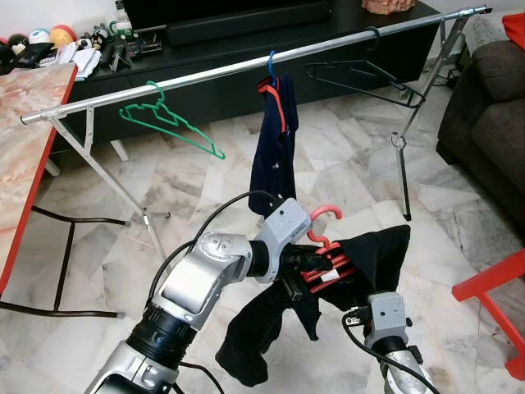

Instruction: Hang hanger

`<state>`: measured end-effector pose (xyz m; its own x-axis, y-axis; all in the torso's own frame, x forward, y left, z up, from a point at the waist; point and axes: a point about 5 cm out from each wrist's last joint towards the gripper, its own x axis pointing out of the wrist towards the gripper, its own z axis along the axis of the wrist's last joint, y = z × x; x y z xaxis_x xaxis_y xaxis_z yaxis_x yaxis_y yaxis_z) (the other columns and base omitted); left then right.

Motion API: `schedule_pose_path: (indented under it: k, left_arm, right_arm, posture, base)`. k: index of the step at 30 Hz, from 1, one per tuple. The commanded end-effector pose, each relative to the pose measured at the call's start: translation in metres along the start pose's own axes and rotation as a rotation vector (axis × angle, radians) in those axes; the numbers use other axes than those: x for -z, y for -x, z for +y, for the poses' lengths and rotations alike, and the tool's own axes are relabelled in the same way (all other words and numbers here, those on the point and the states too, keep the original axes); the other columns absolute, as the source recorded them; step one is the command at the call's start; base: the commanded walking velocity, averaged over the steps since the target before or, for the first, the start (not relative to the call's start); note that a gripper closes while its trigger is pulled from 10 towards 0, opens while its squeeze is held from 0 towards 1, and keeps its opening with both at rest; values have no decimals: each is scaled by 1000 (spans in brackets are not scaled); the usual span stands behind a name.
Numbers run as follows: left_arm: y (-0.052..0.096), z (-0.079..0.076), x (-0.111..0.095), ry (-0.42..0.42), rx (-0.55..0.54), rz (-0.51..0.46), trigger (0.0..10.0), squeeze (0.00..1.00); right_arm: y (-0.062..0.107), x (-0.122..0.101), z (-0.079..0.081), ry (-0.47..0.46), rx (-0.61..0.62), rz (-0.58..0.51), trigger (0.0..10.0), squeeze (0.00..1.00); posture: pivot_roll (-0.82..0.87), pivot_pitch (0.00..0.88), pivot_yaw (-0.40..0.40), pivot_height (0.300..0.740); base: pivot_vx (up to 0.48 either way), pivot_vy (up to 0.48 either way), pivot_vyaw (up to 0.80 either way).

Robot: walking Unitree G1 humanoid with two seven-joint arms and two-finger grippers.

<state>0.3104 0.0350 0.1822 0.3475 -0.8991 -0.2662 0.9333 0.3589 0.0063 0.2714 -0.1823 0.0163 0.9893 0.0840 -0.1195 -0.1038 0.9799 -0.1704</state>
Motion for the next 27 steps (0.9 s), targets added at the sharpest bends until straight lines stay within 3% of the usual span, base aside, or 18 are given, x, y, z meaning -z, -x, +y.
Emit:
schedule_pose_path:
  k: [1,7,10,13,18,23,24,27]
  left_arm:
    - [3,-2,4,-13,-2,16,10000,0]
    - [13,0,32,-35,-54,128,10000,0]
    - [32,6,59,-122,-71,290,10000,0]
    - [47,8,67,-130,-22,325,10000,0]
    - [95,20,59,-156,83,251,10000,0]
    - [115,17,48,-114,174,140,10000,0]
    - [126,17,45,-84,214,98,10000,0]
    - [132,17,45,-68,253,77,10000,0]
  right_arm:
    - [5,3,3,-17,22,-1,0,0]
    - [8,5,2,-43,76,1,0,0]
    - [10,7,2,-66,105,6,0,0]
    - [10,14,-1,-76,115,53,0,0]
    - [9,15,-20,-20,160,76,0,0]
    - [9,15,-27,-28,173,78,0,0]
    - [9,14,-31,-23,178,77,0,0]
    - [9,15,-35,-20,186,79,0,0]
  posture:
    - [-54,176,108,740]
    - [-59,175,108,740]
    - [-65,176,110,740]
    - [-66,181,105,740]
    - [-57,187,99,740]
    - [-61,190,98,740]
    - [-61,194,97,740]
    - [-56,197,98,740]
  base:
    - [0,0,0]
    - [0,0,0]
    - [0,0,0]
    - [0,0,0]
    - [0,0,0]
    - [0,0,0]
    - [0,0,0]
    - [0,0,0]
